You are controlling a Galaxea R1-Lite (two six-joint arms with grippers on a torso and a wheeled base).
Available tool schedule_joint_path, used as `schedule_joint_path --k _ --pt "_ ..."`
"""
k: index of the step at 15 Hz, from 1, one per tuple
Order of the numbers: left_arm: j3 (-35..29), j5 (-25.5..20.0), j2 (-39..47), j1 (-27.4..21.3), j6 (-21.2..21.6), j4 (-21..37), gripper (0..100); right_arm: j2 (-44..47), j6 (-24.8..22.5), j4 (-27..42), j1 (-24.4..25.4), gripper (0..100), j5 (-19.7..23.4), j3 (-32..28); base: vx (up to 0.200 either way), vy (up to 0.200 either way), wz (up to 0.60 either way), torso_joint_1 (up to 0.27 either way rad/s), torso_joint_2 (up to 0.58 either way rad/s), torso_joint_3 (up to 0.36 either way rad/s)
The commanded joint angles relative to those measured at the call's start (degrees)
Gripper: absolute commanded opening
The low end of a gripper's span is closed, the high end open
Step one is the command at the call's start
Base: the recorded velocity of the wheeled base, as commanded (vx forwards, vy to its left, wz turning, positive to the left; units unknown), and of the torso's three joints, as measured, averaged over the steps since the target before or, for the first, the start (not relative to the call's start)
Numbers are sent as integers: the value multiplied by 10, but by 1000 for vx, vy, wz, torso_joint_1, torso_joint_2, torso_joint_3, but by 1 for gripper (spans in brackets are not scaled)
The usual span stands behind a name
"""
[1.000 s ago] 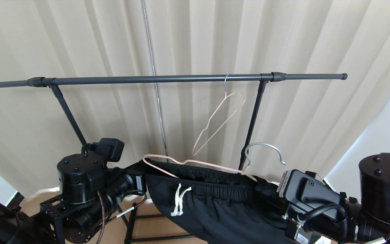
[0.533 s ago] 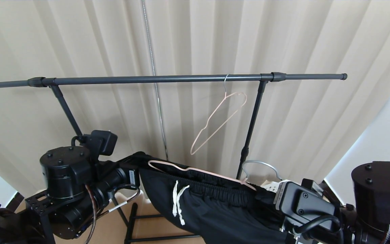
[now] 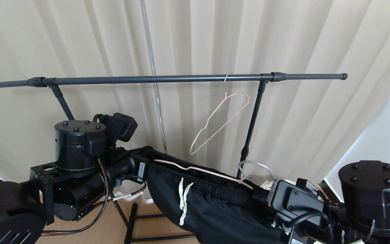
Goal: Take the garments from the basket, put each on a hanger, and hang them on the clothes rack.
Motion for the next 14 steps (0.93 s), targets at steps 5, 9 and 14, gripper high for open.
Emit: schedule_joint_path --k 5,9,14 --pt "-44 41 -50 -65 13 67 0 42 2 -2 -11 0 -14 -15 0 0 0 0 0 0" --pt "-68 47 -74 -86 25 112 0 77 2 -14 -13 0 -26 -15 0 0 0 0 0 0" --pt "-79 48 -101 -119 24 156 0 125 6 -88 -15 0 -46 -10 0 0 0 0 0 0"
